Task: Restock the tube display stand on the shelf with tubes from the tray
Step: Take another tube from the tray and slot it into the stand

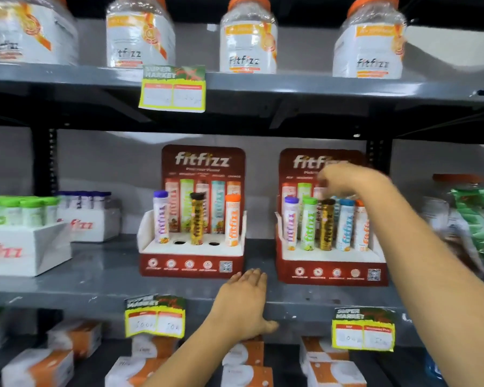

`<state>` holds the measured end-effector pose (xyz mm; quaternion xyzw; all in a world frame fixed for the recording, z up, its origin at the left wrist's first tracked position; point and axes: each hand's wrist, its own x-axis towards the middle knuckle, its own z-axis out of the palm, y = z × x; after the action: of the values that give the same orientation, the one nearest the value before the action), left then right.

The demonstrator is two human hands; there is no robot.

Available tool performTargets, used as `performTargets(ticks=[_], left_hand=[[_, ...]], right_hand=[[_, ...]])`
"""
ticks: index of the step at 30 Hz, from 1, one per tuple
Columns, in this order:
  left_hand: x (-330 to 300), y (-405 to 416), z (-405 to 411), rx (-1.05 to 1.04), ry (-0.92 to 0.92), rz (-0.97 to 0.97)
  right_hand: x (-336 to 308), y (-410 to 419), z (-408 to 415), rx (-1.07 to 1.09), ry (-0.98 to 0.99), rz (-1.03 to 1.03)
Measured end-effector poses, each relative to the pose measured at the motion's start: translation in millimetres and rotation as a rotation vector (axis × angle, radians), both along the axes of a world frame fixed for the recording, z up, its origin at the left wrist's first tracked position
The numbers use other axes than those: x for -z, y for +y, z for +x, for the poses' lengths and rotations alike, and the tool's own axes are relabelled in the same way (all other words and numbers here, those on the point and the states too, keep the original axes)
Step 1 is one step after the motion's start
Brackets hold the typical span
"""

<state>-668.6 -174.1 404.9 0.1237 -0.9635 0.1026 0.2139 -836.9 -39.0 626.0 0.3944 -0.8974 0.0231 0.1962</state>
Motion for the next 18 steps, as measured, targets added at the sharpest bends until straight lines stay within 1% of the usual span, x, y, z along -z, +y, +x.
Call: performTargets(ticks=[2, 5, 7, 9, 13, 15, 18], left_hand=[[1, 0, 28, 0.030, 0.063, -0.077], [13, -6, 94, 0.033, 0.167, -0.152], [34, -13, 153, -0.018, 0.171, -0.176], [65, -19, 221, -0.133, 0.130, -0.171], [145, -14, 362, -0.415, -0.019, -0.023], [188, 3, 432, -0.562, -0.103, 0.076], [242, 40, 528, -0.754, -0.278, 0.219]], right_hand=[[-3, -5, 35, -0.111, 0.072, -0.110], [13, -26, 105, -0.393, 0.115, -0.251], [39, -47, 160, -0.596, 0.089, -0.275], [72, -70, 215, -0.814, 0.003, -0.227], [150, -117, 313, -1.173, -0.148, -0.032], [196, -139, 357, -1.286, -0.201, 0.056], [281, -164, 425, -1.411, -0.277, 0.232]])
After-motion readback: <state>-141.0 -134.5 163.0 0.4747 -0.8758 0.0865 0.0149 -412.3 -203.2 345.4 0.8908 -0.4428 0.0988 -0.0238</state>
